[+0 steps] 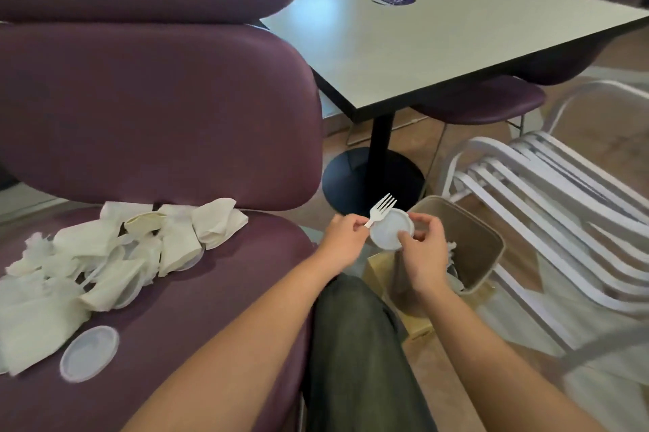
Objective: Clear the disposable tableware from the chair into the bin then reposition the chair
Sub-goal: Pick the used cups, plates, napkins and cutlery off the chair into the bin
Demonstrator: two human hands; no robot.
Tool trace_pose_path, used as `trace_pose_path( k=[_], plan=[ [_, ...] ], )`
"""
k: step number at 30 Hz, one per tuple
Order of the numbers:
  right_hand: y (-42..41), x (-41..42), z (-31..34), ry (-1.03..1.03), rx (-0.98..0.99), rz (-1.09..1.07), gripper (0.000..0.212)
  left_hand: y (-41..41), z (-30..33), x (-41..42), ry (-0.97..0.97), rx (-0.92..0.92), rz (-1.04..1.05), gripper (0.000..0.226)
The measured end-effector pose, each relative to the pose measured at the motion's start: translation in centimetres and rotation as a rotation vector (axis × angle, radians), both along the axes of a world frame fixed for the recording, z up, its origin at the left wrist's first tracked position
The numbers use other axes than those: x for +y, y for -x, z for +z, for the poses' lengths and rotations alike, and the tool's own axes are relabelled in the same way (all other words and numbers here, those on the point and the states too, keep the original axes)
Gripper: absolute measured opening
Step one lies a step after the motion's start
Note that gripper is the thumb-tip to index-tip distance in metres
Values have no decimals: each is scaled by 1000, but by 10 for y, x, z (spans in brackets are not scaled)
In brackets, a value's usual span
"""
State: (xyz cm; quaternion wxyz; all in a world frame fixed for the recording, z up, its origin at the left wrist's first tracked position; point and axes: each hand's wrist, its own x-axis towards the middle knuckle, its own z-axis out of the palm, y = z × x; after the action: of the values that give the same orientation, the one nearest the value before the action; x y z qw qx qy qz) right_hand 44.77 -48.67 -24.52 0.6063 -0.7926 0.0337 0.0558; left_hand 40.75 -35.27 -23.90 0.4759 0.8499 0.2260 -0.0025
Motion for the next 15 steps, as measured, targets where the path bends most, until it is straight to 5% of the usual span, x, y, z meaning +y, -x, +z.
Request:
trace_pose_path(
  k=[9,15],
  plan=[
    [-62,-68,-19,105,45,-164,23,-81,-23,-63,144,169,-91,29],
    [-92,-89,-42,248,67,-167,30,-120,-54,-95,47,201,-108,33]
  ],
)
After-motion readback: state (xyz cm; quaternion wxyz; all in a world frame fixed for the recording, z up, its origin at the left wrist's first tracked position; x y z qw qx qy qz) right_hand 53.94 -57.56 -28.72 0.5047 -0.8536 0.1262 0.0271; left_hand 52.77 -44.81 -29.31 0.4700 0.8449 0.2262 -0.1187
